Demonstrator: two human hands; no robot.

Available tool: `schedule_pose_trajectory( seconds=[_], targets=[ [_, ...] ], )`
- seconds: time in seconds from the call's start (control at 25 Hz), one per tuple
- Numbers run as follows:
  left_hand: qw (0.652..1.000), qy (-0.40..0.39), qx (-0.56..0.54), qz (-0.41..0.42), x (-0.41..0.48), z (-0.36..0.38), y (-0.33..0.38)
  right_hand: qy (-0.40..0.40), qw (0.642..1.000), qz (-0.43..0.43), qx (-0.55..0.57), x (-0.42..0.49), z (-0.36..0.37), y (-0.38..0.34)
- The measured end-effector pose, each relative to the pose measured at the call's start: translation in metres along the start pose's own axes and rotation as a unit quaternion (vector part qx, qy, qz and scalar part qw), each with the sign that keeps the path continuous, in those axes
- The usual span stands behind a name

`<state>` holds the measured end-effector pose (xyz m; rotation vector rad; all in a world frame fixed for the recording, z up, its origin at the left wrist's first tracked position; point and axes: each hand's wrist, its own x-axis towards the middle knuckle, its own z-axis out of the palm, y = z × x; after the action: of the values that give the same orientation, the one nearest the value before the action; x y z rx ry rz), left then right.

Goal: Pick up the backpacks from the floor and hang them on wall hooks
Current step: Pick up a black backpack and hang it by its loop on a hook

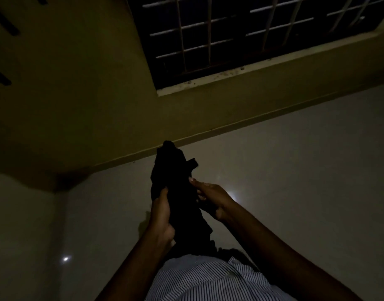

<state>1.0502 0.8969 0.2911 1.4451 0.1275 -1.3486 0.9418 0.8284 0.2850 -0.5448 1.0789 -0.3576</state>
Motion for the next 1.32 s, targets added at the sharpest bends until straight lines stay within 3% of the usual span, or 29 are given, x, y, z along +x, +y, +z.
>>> schedule_pose_trajectory(
  seconds=[0.12, 0.28, 0.52, 0.64, 0.72, 0.84, 1.04, 1.24, 1.32],
  targets=[
    [0.999, -0.011, 0.019, 0.025, 0.011, 0.009, 0.004, 0.042, 0.997, -0.057, -0.017, 0.016, 0.0, -0.002],
    [0.993, -0.016, 0.107, 0.044, 0.014, 0.023, 0.003, 0.102, 0.977, -0.116, -0.149, 0.041, -0.005, -0.006],
    [0.984, -0.02, 0.169, 0.059, -0.01, 0.015, 0.02, 0.086, 0.948, -0.14, -0.271, 0.057, -0.017, -0.008],
    [0.925, 0.025, 0.334, 0.182, -0.019, 0.007, 0.021, 0.057, 0.916, -0.185, -0.352, 0.065, -0.01, -0.007],
    [0.904, 0.015, 0.36, 0.23, -0.011, 0.002, 0.03, 0.004, 0.891, -0.221, -0.396, 0.067, 0.004, -0.013],
    [0.894, 0.02, 0.372, 0.249, 0.016, -0.01, 0.064, -0.077, 0.846, -0.276, -0.45, 0.068, 0.031, -0.022],
    [0.876, -0.022, 0.419, 0.238, 0.054, -0.066, 0.141, -0.136, 0.814, -0.361, -0.435, 0.083, 0.109, -0.063],
    [0.852, 0.156, 0.332, 0.375, 0.065, -0.125, 0.239, -0.209, 0.784, -0.397, -0.43, 0.097, 0.226, -0.108],
    [0.832, 0.178, 0.318, 0.418, 0.062, -0.147, 0.282, -0.23, 0.77, -0.415, -0.426, 0.102, 0.272, -0.125]
  ],
)
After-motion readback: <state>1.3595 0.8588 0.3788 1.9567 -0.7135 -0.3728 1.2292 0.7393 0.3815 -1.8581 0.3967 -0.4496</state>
